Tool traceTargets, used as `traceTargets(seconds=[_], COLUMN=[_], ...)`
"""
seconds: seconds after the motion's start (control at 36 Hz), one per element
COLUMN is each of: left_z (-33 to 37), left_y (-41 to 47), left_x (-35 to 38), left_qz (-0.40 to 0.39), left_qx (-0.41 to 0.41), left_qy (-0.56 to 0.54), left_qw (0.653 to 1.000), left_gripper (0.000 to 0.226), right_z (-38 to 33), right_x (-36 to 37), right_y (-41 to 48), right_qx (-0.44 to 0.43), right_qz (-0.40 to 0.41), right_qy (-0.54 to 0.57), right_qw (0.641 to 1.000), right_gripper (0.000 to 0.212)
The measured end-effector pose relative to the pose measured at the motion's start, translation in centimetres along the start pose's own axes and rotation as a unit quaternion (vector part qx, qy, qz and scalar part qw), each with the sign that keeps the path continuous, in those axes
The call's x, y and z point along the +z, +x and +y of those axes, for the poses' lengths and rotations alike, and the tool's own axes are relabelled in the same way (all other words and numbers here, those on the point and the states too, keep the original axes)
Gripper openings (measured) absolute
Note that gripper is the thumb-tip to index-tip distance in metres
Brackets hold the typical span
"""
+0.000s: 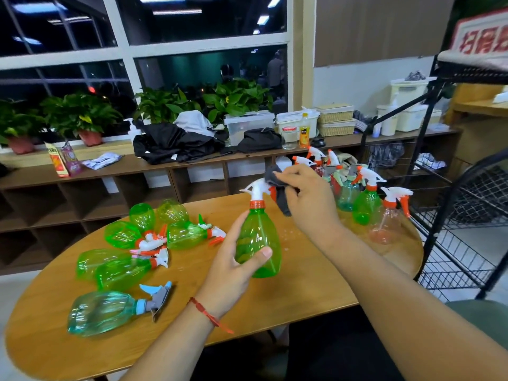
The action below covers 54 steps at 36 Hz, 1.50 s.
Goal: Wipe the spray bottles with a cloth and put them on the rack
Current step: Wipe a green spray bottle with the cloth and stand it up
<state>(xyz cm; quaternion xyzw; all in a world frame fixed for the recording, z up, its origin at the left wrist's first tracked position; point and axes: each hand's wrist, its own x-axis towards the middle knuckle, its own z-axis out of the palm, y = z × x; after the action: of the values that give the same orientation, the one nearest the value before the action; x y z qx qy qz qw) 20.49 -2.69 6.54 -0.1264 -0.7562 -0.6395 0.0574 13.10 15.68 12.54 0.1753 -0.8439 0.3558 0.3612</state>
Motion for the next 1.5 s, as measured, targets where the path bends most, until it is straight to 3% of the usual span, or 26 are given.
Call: traceTargets(seconds=[0.17,0.31,0.44,0.58,0.75,0.89,1.03,1.17,1.25,1.33,1.5], left_z=[0.2,0.0,-0.2,-0.3,-0.5,-0.5,-0.6,-1.0,-1.2,-1.1,-1.5], left_y=[0.0,0.1,0.1,-0.1,0.2,0.1,0.1,-0.2,0.0,0.3,0.5], left_x=[-0.2,-0.6,-0.6,-0.8,-0.6,-0.6,-0.8,-1.1,-1.4,-1.9,-1.9], left_qz=[0.016,0.008,0.013,0.001,0.014,0.007,0.015,0.026,0.050,0.057,0.037], left_qx=[0.000,0.007,-0.003,0.001,0.005,0.013,0.021,0.016,0.021,0.030,0.021], left_qy=[-0.032,-0.024,-0.033,-0.019,-0.012,-0.001,-0.013,-0.065,-0.089,-0.082,-0.104], left_qw=[0.999,1.000,0.999,1.000,1.000,1.000,1.000,0.997,0.995,0.995,0.994], left_gripper=[0.080,0.078,0.078,0.078,0.077,0.082,0.076,0.075,0.073,0.071,0.074], right_z=[-1.2,-0.7,-1.9,-1.1,-2.9,-2.4,-2.5,-0.8,-0.7,-0.6,-1.7], right_x=[1.1,0.6,1.4,0.5,2.2,1.8,2.3,1.0,1.4,1.0,0.5], right_y=[-1.5,0.0,-1.0,0.8,-1.0,0.1,-0.2,1.1,0.3,-0.4,1.2], right_qx=[-0.076,-0.004,-0.080,0.000,-0.127,-0.074,-0.176,-0.112,-0.154,-0.132,-0.110], right_qz=[-0.069,0.024,-0.051,0.006,-0.079,-0.019,-0.116,-0.047,-0.095,-0.128,-0.046], right_qy=[0.008,0.032,0.003,0.009,0.017,0.027,-0.009,-0.025,-0.051,-0.030,0.003], right_qw=[0.995,0.999,0.995,1.000,0.989,0.997,0.978,0.992,0.982,0.983,0.993], right_gripper=[0.038,0.037,0.037,0.037,0.039,0.038,0.039,0.039,0.038,0.037,0.037])
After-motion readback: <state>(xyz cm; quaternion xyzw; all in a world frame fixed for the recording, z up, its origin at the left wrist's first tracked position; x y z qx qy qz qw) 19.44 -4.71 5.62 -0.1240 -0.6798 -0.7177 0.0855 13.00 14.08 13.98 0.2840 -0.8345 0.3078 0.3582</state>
